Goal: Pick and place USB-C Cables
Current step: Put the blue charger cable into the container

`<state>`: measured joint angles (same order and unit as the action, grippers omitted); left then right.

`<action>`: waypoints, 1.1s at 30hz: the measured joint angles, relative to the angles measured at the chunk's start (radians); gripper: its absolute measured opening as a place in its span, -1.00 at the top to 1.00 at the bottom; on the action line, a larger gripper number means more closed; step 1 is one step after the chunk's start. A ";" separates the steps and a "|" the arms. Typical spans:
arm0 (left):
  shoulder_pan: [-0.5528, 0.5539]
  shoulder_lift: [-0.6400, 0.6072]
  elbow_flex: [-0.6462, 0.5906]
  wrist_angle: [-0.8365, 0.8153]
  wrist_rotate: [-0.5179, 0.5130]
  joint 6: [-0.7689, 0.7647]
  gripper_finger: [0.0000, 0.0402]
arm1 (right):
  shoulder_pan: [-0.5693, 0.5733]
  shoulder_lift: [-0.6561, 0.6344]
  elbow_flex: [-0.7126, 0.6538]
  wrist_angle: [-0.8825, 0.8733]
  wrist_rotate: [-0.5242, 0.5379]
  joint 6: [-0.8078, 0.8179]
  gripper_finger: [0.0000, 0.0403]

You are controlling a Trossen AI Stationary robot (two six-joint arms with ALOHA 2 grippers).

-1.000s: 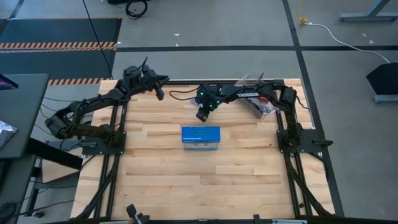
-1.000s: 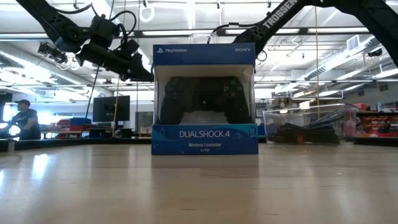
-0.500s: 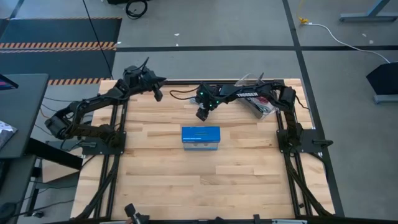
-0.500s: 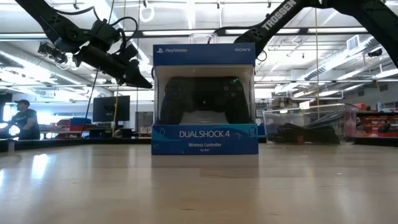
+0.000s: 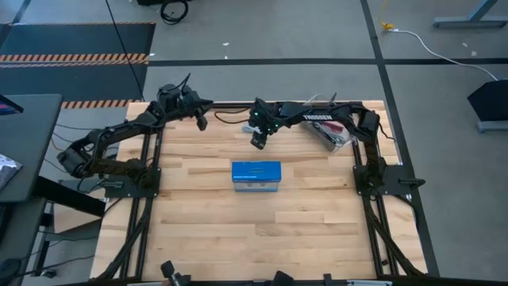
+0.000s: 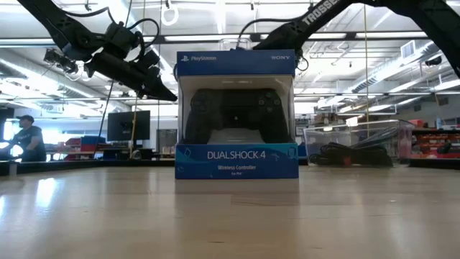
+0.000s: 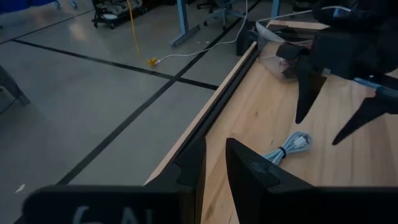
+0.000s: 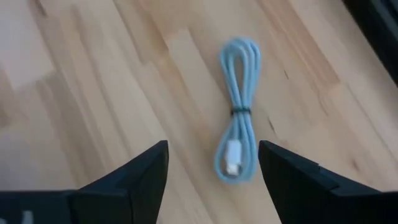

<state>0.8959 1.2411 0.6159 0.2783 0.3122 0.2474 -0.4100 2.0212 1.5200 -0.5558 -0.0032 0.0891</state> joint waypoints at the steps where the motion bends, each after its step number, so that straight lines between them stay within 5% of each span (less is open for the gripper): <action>1: 0.000 0.000 0.000 0.000 0.000 0.000 0.66 | -0.003 0.000 -0.002 -0.012 0.013 -0.005 -0.26; 23: 0.000 0.000 0.000 0.006 0.000 0.000 0.66 | -0.039 0.063 -0.039 -0.054 -0.027 0.100 -0.21; 33: -0.001 0.000 0.000 0.008 0.000 -0.036 0.66 | -0.028 0.090 -0.037 0.016 -0.035 0.120 0.00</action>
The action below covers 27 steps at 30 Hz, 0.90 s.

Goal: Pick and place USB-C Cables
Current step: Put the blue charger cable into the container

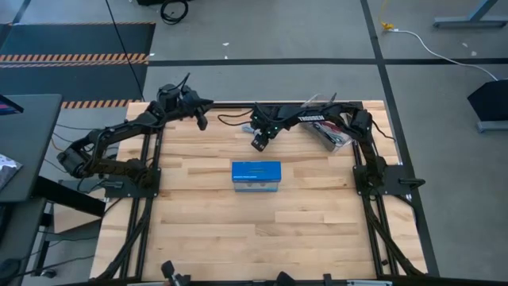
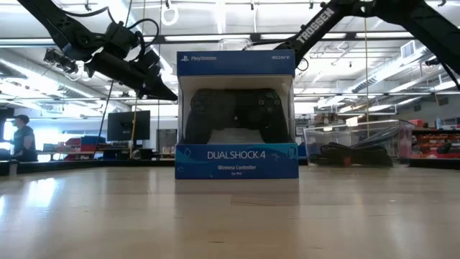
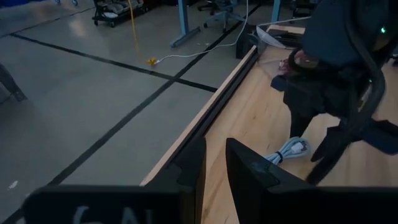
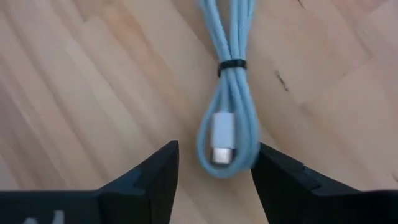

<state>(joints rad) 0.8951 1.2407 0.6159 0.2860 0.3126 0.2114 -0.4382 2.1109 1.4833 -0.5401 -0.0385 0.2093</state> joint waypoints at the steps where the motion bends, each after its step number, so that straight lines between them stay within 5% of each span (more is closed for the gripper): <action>1: 0.000 0.000 0.000 -0.001 0.000 -0.014 0.66 | 0.001 0.001 0.000 -0.002 -0.002 -0.002 0.02; 10: -0.013 0.000 0.000 -0.033 0.000 -0.036 0.66 | 0.012 0.000 0.000 -0.007 0.000 0.021 0.27; 18: -0.030 0.000 0.000 -0.081 0.000 -0.051 0.66 | 0.044 -0.002 0.000 -0.016 -0.003 0.019 0.90; 27: -0.055 0.000 0.000 -0.141 -0.001 -0.052 0.66 | 0.062 -0.037 0.009 -0.083 -0.048 -0.025 0.90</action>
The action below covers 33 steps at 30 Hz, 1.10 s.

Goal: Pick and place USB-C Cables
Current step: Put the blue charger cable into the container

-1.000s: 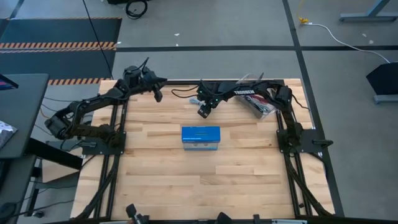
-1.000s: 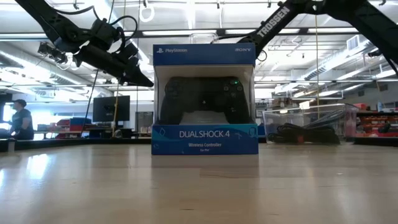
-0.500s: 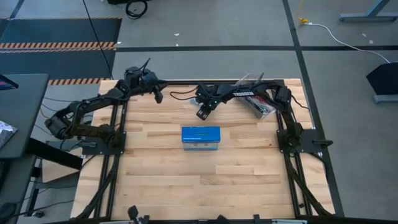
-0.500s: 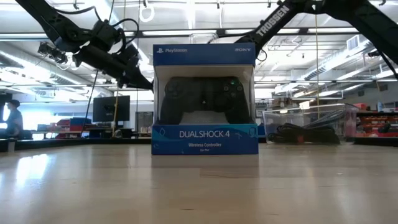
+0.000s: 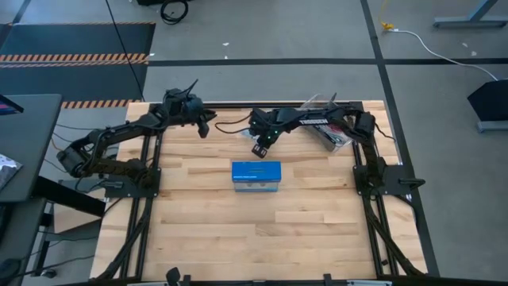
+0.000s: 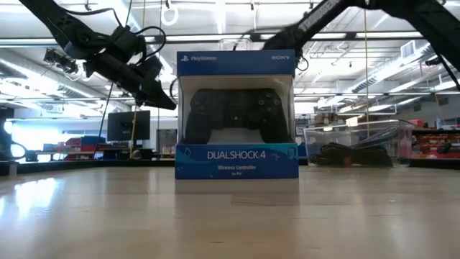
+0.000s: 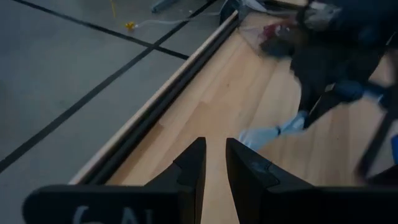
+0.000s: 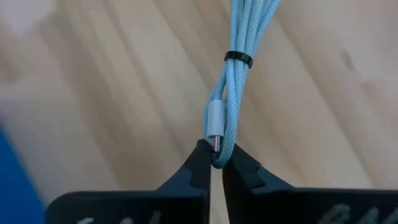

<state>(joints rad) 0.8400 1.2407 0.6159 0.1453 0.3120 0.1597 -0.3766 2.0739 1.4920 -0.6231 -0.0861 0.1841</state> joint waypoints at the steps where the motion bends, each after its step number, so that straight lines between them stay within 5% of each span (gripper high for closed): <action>1: -0.004 0.000 0.000 -0.009 0.000 -0.001 0.66 | 0.003 -0.014 0.009 -0.018 0.001 -0.004 0.90; 15: -0.066 0.000 0.000 -0.032 0.000 -0.020 0.66 | 0.042 -0.356 0.090 -0.328 0.279 -0.013 0.90; 20: -0.091 0.000 0.000 -0.031 0.000 -0.018 0.66 | -0.006 -0.481 0.092 -0.654 0.434 0.130 0.90; 25: -0.099 0.000 0.000 -0.030 0.000 -0.018 0.66 | -0.058 -0.543 0.068 -0.959 0.433 0.330 0.90; 33: -0.099 0.000 0.000 -0.031 0.028 -0.025 0.66 | -0.129 -0.602 -0.183 -0.859 0.352 0.264 0.90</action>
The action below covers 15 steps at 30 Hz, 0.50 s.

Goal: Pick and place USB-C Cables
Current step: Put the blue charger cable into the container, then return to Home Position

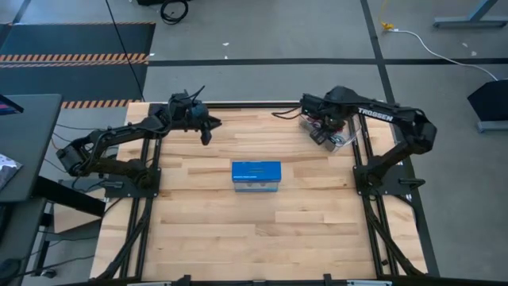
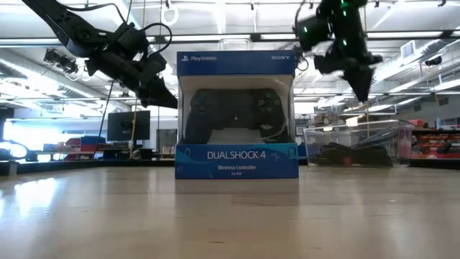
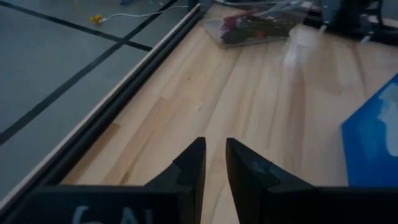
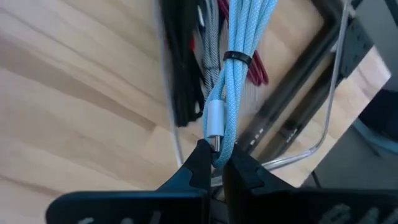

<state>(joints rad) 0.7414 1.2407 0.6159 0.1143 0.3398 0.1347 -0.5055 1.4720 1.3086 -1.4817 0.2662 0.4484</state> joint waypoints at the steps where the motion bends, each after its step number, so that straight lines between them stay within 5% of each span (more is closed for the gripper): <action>1: 0.000 0.000 0.000 0.000 0.009 -0.007 0.66 | -0.013 -0.001 -0.027 0.014 -0.003 -0.011 0.90; 5: -0.004 0.000 0.000 0.000 0.043 -0.020 0.66 | -0.071 -0.002 -0.129 0.064 0.004 -0.058 0.86; 15: -0.018 0.000 0.000 -0.001 0.051 0.012 0.66 | -0.123 -0.007 -0.180 0.115 0.147 -0.102 0.19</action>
<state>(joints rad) 0.7238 1.2407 0.6159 0.1135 0.3908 0.1465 -0.6283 1.4649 1.1290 -1.3666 0.4137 0.3468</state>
